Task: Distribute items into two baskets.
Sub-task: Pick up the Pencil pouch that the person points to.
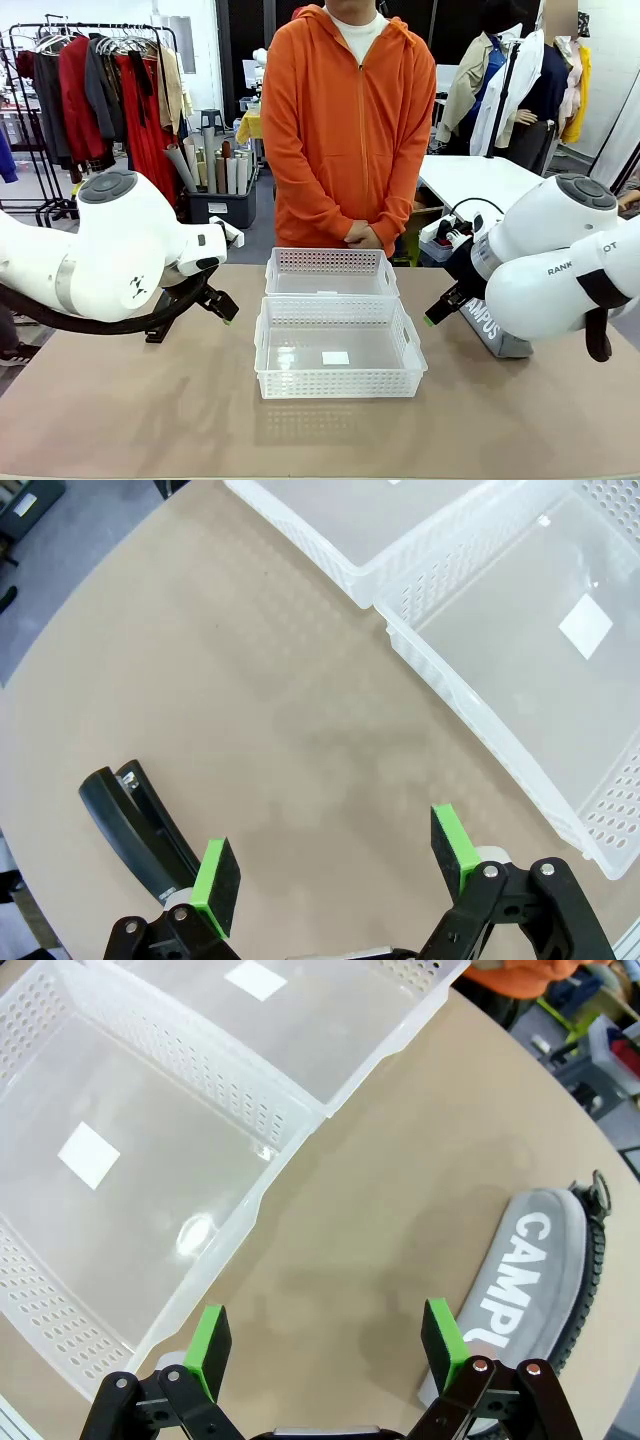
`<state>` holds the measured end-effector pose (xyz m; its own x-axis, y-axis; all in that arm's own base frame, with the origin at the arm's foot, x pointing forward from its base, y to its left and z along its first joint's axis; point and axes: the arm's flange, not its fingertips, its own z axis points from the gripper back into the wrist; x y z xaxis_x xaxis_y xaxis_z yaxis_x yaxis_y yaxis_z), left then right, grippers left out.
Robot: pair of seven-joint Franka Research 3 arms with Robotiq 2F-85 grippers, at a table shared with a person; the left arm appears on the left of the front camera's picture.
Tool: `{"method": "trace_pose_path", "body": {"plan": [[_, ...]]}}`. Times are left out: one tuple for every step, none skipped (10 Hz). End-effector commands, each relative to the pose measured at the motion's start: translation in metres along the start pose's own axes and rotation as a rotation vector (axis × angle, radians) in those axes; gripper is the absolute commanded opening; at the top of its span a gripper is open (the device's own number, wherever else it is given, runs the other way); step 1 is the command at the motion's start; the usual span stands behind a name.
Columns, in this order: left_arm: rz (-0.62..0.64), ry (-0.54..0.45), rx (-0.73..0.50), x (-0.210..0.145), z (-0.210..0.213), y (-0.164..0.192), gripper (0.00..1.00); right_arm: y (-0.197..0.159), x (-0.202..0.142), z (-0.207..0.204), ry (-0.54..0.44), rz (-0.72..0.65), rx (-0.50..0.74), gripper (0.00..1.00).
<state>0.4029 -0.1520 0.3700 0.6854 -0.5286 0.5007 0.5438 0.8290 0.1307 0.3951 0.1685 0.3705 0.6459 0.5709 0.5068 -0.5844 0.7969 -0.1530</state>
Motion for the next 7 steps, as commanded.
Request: {"method": "trace_pose_path", "body": {"plan": [[0.0, 0.0, 0.0, 0.0, 0.0, 0.0001, 1.0, -0.0001, 0.0, 0.0001, 0.0, 0.0, 0.0, 1.0], [0.0, 0.0, 0.0, 0.0, 0.0, 0.0001, 1.0, -0.0001, 0.0, 0.0001, 0.0, 0.0, 0.0, 1.0], [0.0, 0.0, 0.0, 0.0, 0.0, 0.0001, 1.0, -0.0001, 0.0, 0.0001, 0.0, 0.0, 0.0, 1.0], [0.0, 0.0, 0.0, 0.0, 0.0, 0.0001, 1.0, -0.0001, 0.0, 0.0001, 0.0, 0.0, 0.0, 1.0], [0.0, 0.0, 0.0, 0.0, 0.0, 0.0001, 1.0, -0.0001, 0.0, 0.0001, 0.0, 0.0, 0.0, 1.0], [0.0, 0.0, 0.0, 0.0, 0.0, 0.0001, 1.0, -0.0001, 0.0, 0.0001, 0.0, 0.0, 0.0, 1.0], [0.0, 0.0, 0.0, 0.0, 0.0, 0.0001, 1.0, -0.0001, 0.0, 0.0001, 0.0, 0.0, 0.0, 1.0]]}}
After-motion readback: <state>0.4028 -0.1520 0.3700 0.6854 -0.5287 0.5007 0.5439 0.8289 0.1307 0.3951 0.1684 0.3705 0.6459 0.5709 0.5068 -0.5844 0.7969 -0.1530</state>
